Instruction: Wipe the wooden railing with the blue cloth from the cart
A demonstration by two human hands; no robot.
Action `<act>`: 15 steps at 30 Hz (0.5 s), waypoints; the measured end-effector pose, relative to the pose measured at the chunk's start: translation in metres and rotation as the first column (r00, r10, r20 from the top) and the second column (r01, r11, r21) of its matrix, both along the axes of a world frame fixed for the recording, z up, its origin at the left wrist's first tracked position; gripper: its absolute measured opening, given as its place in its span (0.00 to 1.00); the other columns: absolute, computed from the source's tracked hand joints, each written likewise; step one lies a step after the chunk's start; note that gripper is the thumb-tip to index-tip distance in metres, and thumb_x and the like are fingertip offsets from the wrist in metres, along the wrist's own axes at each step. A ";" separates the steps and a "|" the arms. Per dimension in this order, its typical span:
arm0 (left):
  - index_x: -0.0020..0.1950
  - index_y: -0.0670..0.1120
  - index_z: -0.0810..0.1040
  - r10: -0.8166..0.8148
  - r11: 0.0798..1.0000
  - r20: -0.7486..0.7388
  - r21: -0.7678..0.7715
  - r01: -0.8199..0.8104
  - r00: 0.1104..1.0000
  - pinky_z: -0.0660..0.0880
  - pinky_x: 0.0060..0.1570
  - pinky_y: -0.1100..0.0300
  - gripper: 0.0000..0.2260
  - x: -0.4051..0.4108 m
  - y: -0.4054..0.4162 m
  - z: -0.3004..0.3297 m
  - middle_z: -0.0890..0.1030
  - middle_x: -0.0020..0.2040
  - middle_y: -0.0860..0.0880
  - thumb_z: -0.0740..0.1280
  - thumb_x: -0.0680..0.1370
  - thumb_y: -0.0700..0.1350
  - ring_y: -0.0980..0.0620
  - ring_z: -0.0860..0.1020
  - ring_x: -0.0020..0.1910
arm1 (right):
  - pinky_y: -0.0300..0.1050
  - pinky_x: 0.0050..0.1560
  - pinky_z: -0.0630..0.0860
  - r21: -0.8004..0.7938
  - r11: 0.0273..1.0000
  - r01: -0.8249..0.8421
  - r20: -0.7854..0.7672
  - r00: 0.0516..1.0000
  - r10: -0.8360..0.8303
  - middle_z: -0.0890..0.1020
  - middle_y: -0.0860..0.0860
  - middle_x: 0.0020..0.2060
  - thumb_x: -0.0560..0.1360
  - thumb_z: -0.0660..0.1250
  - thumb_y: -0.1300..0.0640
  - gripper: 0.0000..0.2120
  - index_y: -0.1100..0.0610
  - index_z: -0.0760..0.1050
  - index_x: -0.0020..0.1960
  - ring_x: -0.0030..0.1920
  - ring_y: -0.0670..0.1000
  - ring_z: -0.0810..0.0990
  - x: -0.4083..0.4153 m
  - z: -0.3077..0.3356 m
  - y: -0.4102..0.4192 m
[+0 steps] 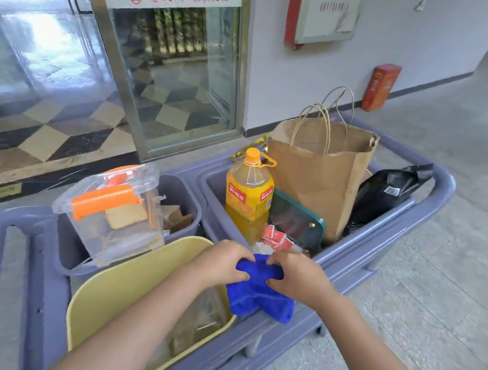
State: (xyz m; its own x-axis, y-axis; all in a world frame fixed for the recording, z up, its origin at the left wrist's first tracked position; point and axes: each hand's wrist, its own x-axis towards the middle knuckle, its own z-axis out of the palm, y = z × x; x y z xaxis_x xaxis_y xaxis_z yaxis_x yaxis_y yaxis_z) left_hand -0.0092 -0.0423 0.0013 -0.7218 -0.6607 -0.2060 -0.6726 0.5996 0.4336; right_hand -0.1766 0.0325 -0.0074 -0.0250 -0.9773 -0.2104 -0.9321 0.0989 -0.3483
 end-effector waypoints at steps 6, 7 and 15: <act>0.67 0.50 0.69 -0.039 0.999 0.173 -0.031 0.045 0.984 0.73 0.59 0.49 0.23 0.005 0.005 -0.013 0.73 0.67 0.48 0.67 0.73 0.48 0.47 0.71 0.64 | 0.49 0.56 0.69 -0.072 0.997 -0.034 -0.123 0.992 0.025 0.76 0.51 0.55 0.69 0.66 0.46 0.22 0.52 0.71 0.61 0.57 0.55 0.74 0.009 -0.020 0.009; 0.68 0.50 0.68 -0.046 0.998 0.181 -0.042 0.055 0.982 0.73 0.59 0.49 0.23 0.005 0.007 -0.014 0.72 0.68 0.48 0.66 0.73 0.48 0.47 0.71 0.64 | 0.49 0.56 0.68 -0.077 0.997 -0.032 -0.128 0.992 0.022 0.76 0.51 0.55 0.69 0.66 0.45 0.22 0.52 0.71 0.61 0.58 0.54 0.74 0.009 -0.021 0.009; 0.67 0.44 0.66 -0.173 0.985 0.277 0.066 0.161 0.945 0.71 0.56 0.52 0.23 0.004 0.012 0.011 0.73 0.64 0.43 0.65 0.74 0.49 0.43 0.71 0.62 | 0.50 0.53 0.70 0.106 0.993 -0.055 -0.076 0.995 0.064 0.78 0.53 0.55 0.71 0.66 0.48 0.18 0.54 0.73 0.58 0.57 0.56 0.75 0.013 0.011 0.004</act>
State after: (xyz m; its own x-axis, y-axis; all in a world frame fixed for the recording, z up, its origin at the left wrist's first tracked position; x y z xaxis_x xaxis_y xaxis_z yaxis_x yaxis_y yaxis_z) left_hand -0.0055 -0.0305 0.0119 -0.7302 -0.5218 -0.4409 -0.6623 0.6991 0.2694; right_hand -0.1634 0.0369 0.0032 0.0120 -0.9506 -0.3102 -0.9617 0.0740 -0.2638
